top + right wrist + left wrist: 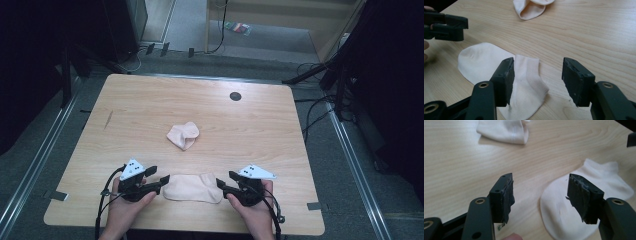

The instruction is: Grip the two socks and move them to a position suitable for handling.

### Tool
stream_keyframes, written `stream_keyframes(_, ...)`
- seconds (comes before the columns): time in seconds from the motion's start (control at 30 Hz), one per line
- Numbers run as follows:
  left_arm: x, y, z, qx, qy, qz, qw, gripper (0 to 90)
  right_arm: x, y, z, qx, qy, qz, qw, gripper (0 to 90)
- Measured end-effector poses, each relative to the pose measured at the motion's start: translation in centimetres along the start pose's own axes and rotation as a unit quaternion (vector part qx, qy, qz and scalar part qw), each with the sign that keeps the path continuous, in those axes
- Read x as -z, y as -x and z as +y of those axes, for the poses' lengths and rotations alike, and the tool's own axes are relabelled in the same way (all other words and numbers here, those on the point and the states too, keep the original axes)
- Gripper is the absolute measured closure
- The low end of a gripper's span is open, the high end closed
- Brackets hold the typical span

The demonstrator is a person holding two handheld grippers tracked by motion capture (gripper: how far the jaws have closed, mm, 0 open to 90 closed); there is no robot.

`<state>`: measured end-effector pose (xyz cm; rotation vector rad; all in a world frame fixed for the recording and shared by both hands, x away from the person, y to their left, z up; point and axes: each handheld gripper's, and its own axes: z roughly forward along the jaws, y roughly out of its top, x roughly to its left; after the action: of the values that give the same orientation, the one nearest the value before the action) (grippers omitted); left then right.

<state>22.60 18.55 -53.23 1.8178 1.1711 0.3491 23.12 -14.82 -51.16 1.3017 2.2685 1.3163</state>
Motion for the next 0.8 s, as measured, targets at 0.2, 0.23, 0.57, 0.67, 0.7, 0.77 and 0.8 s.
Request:
stream_keyframes(0.2,-2.6,-0.6,2.7,0.0,-0.003,0.018,0.9998,37.2,-0.3,-0.2,0.2,0.0,-0.001,-0.009,1.0,34.6)
stream_keyframes(0.23,-3.0,-0.7,3.1,0.0,-0.005,0.02,0.9998,37.2,-0.4,-0.3,0.3,-0.001,-0.002,-0.009,1.0,33.9)
stream_keyframes(0.57,-7.9,-1.6,6.4,0.012,-0.017,0.058,0.9981,31.7,-0.4,-0.2,0.3,0.005,-0.003,-0.011,0.9999,33.4)
stream_keyframes(0.67,-9.3,-2.1,7.8,0.028,-0.009,0.069,0.9972,33.2,-0.4,-0.1,0.3,0.002,-0.003,-0.011,0.9999,33.6)
stream_keyframes(0.7,-9.6,-2.3,8.1,0.031,-0.011,0.074,0.9967,33.8,-0.4,0.0,0.3,0.002,-0.003,-0.011,0.9999,33.6)
stream_keyframes(0.77,-10.5,-2.6,8.4,0.03,-0.017,0.092,0.9952,35.1,-0.4,0.0,0.3,0.003,-0.004,-0.011,0.9999,33.7)
stream_keyframes(0.8,-10.9,-2.7,8.5,0.025,-0.024,0.1,0.9944,36.7,-0.4,0.0,0.3,0.002,-0.004,-0.011,0.9999,33.7)
